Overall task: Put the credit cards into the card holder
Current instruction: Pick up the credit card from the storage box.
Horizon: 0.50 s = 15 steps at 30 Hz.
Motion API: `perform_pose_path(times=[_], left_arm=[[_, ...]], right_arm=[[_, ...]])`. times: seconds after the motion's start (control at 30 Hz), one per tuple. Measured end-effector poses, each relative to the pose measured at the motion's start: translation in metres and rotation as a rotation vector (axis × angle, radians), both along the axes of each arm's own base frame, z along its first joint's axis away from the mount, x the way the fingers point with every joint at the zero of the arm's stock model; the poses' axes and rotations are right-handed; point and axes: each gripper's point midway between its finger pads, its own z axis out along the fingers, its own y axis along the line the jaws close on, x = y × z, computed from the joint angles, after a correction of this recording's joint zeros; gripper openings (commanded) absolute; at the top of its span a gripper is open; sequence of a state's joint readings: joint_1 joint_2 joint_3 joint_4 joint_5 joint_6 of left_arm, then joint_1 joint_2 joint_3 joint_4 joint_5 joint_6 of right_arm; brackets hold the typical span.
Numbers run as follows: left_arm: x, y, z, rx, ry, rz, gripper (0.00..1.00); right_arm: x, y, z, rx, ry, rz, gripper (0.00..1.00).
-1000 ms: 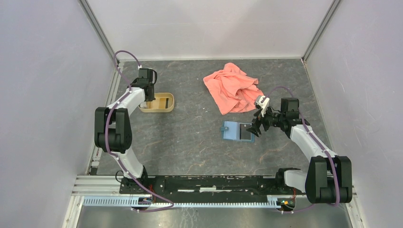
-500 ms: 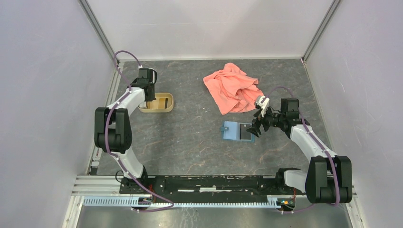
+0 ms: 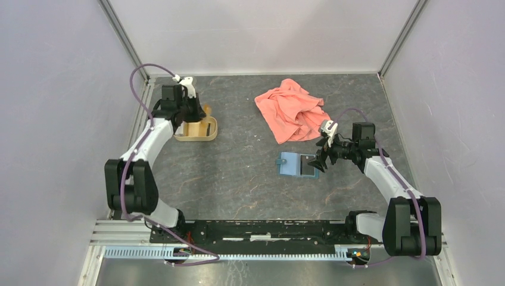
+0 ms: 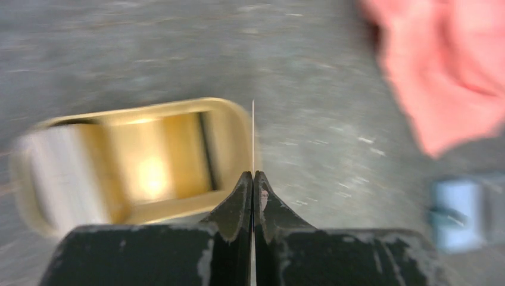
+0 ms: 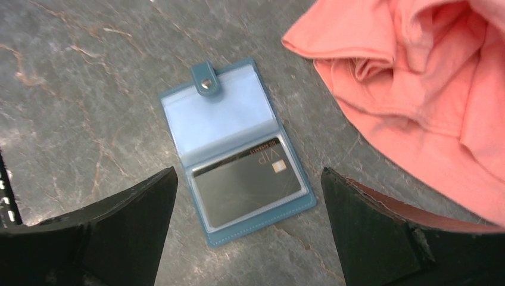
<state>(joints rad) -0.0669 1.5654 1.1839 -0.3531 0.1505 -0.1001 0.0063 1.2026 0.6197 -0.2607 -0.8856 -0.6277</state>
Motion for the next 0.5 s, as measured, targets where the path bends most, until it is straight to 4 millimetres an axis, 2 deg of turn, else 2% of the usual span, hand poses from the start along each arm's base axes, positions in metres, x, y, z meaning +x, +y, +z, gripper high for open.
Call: perform_pose_path(times=[0.1,0.17,0.27,0.37,0.43,0.5], left_arm=[[-0.017,-0.049,0.024,-0.237,-0.082,-0.139,0.02],[-0.037,-0.086,0.038,-0.378,-0.137,-0.238,0.02],[-0.077,-0.151,0.047,-0.516,-0.195,-0.408,0.02],[-0.127,-0.215,0.050,-0.639,-0.233,-0.570,0.02],[-0.149,-0.238,0.051,-0.710,-0.249,-0.623,0.02],[-0.157,-0.252,0.057,-0.773,-0.281,-0.635,0.02]], right_arm=[[-0.005,0.008,0.013,0.052,-0.020,0.035,0.98],[-0.008,0.016,0.029,0.113,-0.042,0.060,0.98],[-0.014,0.027,0.054,0.214,-0.079,0.087,0.98],[-0.017,0.033,0.069,0.293,-0.065,0.077,0.98],[-0.016,0.036,0.078,0.341,-0.033,0.055,0.98],[-0.014,0.038,0.087,0.390,0.009,0.027,0.97]])
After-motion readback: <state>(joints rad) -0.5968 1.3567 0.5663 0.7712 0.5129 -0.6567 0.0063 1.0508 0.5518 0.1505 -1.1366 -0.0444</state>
